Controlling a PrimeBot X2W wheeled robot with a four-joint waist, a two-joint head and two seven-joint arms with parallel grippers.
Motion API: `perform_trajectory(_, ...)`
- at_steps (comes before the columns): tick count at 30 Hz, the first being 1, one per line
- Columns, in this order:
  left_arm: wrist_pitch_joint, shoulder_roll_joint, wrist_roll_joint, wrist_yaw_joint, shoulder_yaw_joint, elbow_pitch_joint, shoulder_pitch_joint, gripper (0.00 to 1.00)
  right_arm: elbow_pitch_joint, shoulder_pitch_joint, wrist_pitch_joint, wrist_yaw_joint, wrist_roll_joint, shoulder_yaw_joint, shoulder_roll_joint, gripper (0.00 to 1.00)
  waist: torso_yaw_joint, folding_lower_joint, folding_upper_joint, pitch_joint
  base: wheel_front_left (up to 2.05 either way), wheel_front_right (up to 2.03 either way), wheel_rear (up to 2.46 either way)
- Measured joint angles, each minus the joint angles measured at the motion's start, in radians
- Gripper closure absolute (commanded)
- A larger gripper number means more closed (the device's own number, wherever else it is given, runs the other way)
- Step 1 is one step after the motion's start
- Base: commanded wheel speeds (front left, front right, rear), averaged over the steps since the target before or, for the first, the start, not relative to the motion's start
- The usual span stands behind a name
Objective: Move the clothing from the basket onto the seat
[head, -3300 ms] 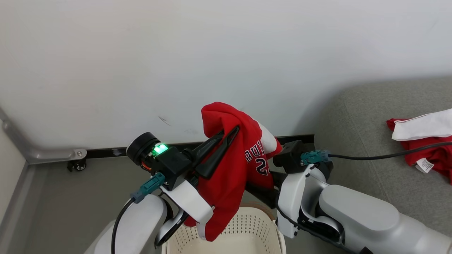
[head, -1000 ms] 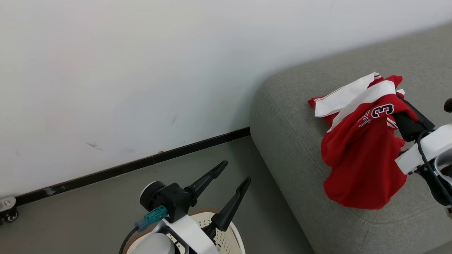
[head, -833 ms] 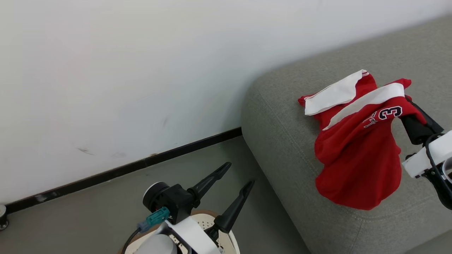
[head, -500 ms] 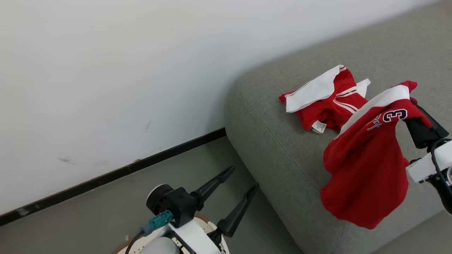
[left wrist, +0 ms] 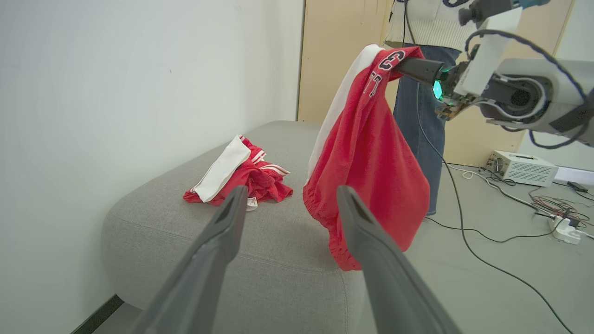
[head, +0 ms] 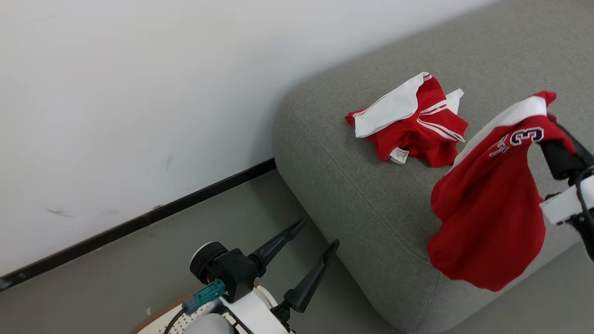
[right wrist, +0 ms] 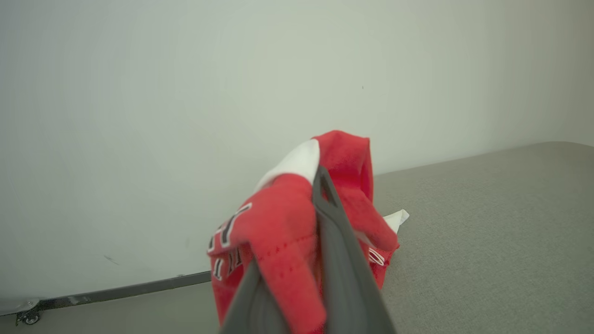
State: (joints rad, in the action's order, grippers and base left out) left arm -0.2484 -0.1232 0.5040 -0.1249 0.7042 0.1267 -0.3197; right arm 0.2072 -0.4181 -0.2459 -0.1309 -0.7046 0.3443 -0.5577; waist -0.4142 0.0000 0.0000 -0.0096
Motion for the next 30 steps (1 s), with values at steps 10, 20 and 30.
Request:
perform_trajectory(10,-0.001,-0.030,-0.039,0.039,-0.030,-0.052,0.000,0.00,0.089,-0.249,0.075,0.000,-0.006,-0.074,-0.051,1.00,0.020,0.0000,0.0000,0.065,0.00,0.00,0.00)
perform_trajectory(20,0.001,-0.056,-0.094,0.061,-0.017,-0.128,-0.002,0.00,0.225,-0.392,0.114,0.000,0.012,-0.136,-0.099,1.00,0.070,0.0000,0.0000,0.138,0.00,0.00,0.00)
perform_trajectory(30,0.022,-0.062,-0.129,0.067,-0.001,-0.198,-0.036,0.00,0.346,-0.470,0.132,0.000,0.020,-0.174,-0.151,1.00,0.135,0.0000,0.0000,0.224,0.00,0.00,0.00)
